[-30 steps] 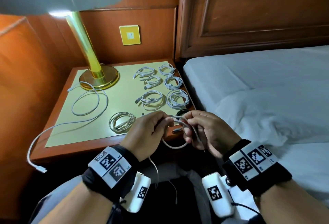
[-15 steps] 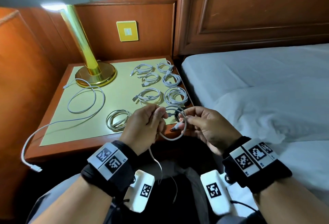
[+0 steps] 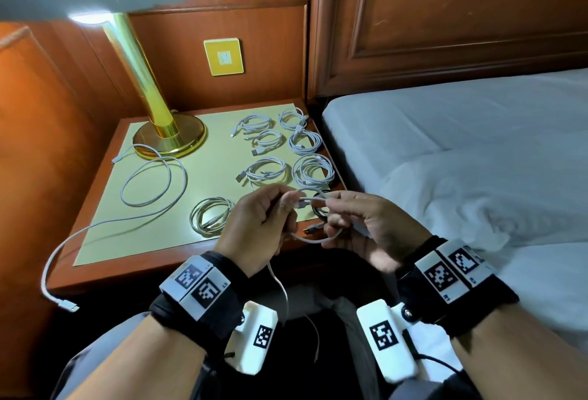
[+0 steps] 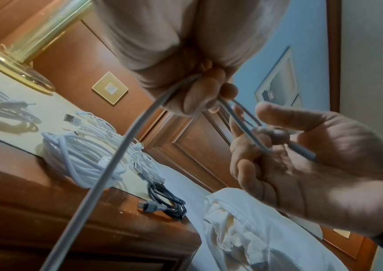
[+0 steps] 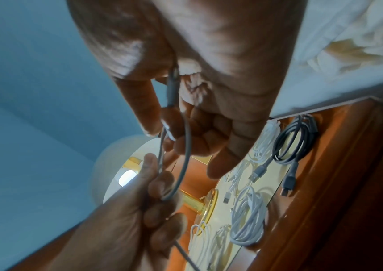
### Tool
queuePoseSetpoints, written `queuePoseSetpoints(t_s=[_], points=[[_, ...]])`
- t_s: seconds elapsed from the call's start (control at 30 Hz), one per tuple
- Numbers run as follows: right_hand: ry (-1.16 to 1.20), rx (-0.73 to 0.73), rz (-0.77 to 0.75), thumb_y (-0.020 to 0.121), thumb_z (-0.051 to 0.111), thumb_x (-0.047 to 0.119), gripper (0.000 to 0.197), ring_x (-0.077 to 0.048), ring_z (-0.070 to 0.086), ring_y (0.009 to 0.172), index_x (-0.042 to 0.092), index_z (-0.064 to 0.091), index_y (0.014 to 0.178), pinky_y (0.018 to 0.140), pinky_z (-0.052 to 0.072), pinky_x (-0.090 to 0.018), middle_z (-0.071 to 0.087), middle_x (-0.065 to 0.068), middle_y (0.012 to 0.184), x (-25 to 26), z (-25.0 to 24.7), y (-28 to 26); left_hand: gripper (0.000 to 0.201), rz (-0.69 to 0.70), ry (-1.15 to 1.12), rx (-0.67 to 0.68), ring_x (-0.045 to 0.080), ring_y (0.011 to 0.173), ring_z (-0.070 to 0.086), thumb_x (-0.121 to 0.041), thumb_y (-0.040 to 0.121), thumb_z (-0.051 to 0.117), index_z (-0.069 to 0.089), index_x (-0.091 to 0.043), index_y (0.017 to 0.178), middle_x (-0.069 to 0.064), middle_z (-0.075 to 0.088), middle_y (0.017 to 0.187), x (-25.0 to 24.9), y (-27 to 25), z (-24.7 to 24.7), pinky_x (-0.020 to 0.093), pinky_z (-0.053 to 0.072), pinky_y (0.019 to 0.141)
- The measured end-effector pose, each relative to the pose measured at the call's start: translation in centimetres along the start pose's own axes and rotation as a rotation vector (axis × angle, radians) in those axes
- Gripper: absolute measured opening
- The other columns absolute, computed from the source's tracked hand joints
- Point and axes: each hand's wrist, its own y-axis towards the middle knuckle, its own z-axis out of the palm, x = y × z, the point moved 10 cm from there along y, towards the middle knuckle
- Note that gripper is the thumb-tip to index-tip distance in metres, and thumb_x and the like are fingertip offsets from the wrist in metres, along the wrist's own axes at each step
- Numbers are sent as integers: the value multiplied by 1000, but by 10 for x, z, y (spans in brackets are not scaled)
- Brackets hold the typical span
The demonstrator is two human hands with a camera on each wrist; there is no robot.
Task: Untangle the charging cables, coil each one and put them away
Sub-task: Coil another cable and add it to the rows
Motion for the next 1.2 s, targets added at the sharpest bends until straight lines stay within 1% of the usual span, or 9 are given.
queuePoseSetpoints(t_s=[0.17, 0.33, 0.5, 0.6, 0.67, 0.8, 0.97, 1.1, 1.2], points=[[-269, -18, -143, 96, 62, 12, 15, -17, 60, 74, 7, 72, 106, 70, 53, -32, 65, -10, 84, 6, -1, 2, 22, 57, 38, -61, 4, 42, 42, -24, 103, 52, 73, -21, 110, -6, 55, 55, -4, 1, -10, 16, 35, 47], [-299, 11, -136, 84, 68, -6, 26, -24, 59, 67, 15, 77, 97, 66, 48, -34, 68, -16, 91, 3, -6, 5, 16, 82, 76, -81, 2, 40, 42, -21, 102, 55, 70, -16, 100, -1, 59, 55, -9, -1, -13, 11, 32, 47], [-27, 92, -38, 61, 48, 0, 38, -13, 49, 54, 3, 64, 96, 53, 37, -27, 55, -6, 70, -5, 7, 4, 17, 111, 118, -79, 4, 44, 45, -23, 101, 56, 65, -15, 89, 3, 64, 59, -10, -2, -10, 13, 35, 49], [-63, 138, 12, 86, 57, 20, 17, -11, 29, 46, 6, 60, 94, 52, 25, -30, 31, 1, 61, -9, 19, -1, 16, 182, 188, -55, 8, 50, 51, -23, 100, 59, 67, -17, 87, -2, 67, 62, -14, -3, -5, 14, 39, 55], [-147, 75, -5, 102, 48, 29, 27, -11, 23, 43, 9, 58, 86, 49, 23, -28, 26, 4, 55, -8, 14, -1, 16, 200, 209, -49, 8, 57, 57, -29, 98, 61, 68, -19, 88, -7, 69, 66, -14, -3, -3, 15, 41, 59], [121, 8, -84, 101, 42, 34, 30, -6, 23, 39, 22, 48, 74, 50, 23, -27, 24, 9, 50, 19, -12, 0, 21, 62, 190, -22, 8, 61, 61, -50, 89, 61, 65, -35, 103, -15, 65, 74, 3, 2, -10, 25, 46, 61], [403, -235, -255, 105, 35, 30, 36, -7, 29, 44, 26, 46, 70, 57, 27, -27, 31, 9, 54, 58, -82, -10, 16, 17, 134, -38, 13, 51, 49, -22, 94, 67, 55, -32, 98, -6, 59, 87, 13, 5, -28, 29, 39, 52], [270, -275, -324, 105, 38, 30, 32, -8, 43, 51, 24, 52, 77, 60, 29, -27, 45, 11, 59, 66, -86, -14, 16, 53, 322, -14, 7, 51, 48, -16, 89, 72, 66, -31, 87, -20, 64, 80, 7, -1, -27, 19, 41, 56], [-196, -294, -487, 107, 39, 21, 33, -15, 59, 56, 12, 59, 83, 58, 38, -28, 63, 1, 63, 72, -63, -19, 17, 95, 383, 119, 5, 58, 55, -17, 84, 77, 76, -34, 85, -22, 68, 76, -1, -9, -6, 14, 42, 61]])
